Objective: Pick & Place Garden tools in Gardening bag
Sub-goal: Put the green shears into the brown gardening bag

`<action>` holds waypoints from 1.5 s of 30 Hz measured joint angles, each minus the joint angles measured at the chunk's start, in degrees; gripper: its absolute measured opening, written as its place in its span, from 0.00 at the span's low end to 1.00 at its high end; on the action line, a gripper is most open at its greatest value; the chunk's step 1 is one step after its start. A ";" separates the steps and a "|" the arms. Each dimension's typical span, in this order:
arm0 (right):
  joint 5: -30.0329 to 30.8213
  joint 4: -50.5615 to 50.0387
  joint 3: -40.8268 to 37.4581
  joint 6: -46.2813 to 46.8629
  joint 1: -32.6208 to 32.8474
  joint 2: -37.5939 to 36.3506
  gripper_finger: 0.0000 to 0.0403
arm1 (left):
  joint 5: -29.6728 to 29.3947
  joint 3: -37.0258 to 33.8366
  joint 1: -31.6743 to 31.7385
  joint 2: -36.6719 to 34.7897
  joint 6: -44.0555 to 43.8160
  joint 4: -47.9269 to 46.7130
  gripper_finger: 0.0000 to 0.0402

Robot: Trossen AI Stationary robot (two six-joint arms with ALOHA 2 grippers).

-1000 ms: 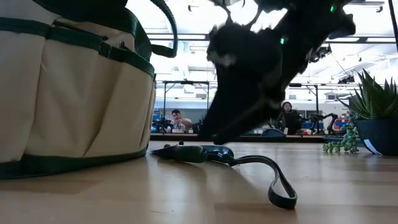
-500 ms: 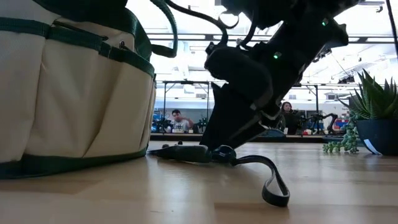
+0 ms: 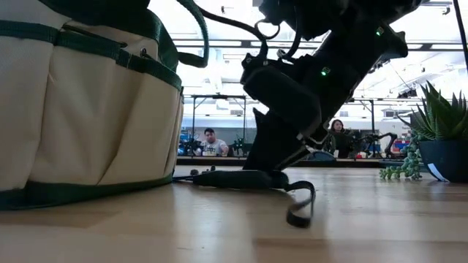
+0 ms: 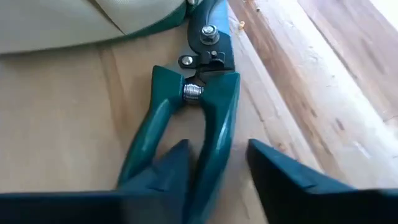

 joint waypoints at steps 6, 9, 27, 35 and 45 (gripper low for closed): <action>-0.16 -1.52 -0.03 -6.57 -1.27 0.04 0.09 | -0.01 0.00 0.00 0.00 0.02 0.00 0.29; 0.03 -2.70 -0.03 -7.86 -2.01 0.02 0.09 | 0.03 0.00 0.00 0.00 0.02 0.00 0.29; 21.90 -29.43 -0.40 -11.32 -1.72 -20.83 0.09 | 0.10 1.59 -0.10 -1.32 0.77 -0.89 0.29; 31.95 -24.81 -0.38 -18.87 2.93 -33.18 0.09 | -8.96 3.88 -1.23 -2.51 6.05 -1.30 0.29; 37.73 3.00 -0.27 -46.18 9.24 -35.55 0.09 | -24.89 3.98 5.55 0.50 5.64 5.96 0.29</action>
